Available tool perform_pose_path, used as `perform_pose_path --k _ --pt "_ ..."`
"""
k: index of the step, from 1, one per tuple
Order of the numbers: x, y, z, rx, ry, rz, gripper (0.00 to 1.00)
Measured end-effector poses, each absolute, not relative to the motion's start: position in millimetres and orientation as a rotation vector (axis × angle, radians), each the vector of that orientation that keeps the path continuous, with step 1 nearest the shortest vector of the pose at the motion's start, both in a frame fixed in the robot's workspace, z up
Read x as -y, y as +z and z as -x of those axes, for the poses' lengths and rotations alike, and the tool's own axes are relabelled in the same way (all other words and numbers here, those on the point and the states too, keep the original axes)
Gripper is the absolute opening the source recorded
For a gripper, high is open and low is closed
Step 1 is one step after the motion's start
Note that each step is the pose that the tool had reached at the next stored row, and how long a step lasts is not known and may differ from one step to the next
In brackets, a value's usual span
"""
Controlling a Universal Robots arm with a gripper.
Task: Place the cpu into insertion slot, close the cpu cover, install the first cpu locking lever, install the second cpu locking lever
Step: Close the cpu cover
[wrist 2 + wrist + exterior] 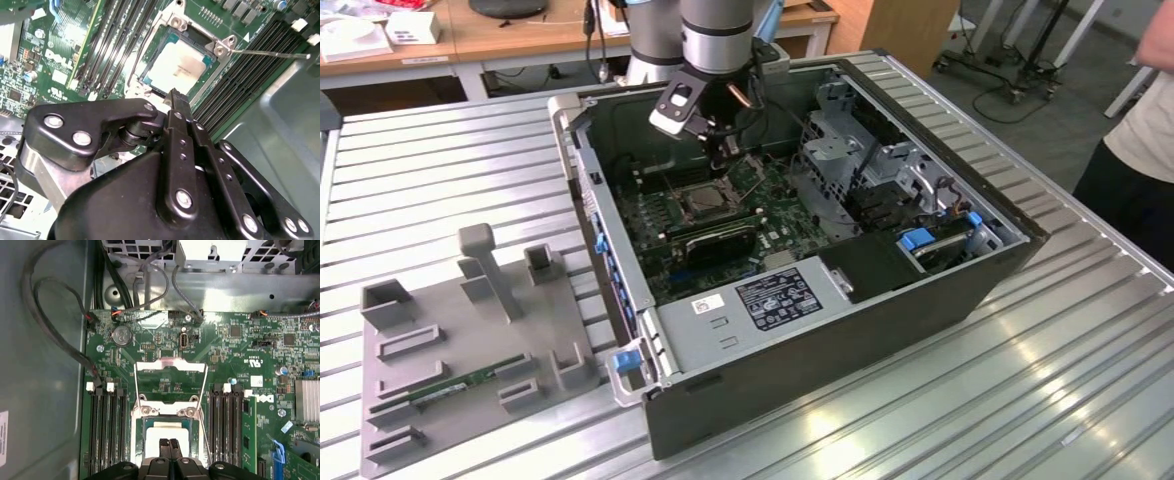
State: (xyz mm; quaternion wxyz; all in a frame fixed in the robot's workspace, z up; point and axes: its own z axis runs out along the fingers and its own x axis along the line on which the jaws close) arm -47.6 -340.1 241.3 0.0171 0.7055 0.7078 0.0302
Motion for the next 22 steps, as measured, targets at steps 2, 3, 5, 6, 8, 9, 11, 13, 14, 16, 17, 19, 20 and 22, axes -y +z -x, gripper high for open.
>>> perform_pose_path --k 2,3,5,6,8,9,11,13,14,16,17,19,20,22 --pt "340 242 48 -2.2 0.094 -2.193 0.11" --pt "340 244 48 -2.199 0.094 -2.193 0.11" --pt "340 248 48 -2.2 0.094 -2.193 0.11" --pt "340 251 48 -2.2 0.094 -2.193 0.11" --pt "340 255 48 -2.2 0.094 -2.193 0.11" --pt "340 256 48 -2.2 0.094 -2.193 0.11" --pt "340 256 48 -2.2 0.094 -2.193 0.11" --pt "340 257 48 -2.2 0.094 -2.193 0.11" --pt "340 257 47 -2.2 0.094 -2.193 0.11" --pt "340 257 46 -2.2 0.094 -2.193 0.11" --pt "340 257 45 -2.2 0.094 -2.193 0.11" --pt "340 257 41 -2.2 0.094 -2.193 0.11" --pt "340 257 38 -2.2 0.094 -2.193 0.11" --pt "340 257 33 -2.2 0.094 -2.193 0.11"
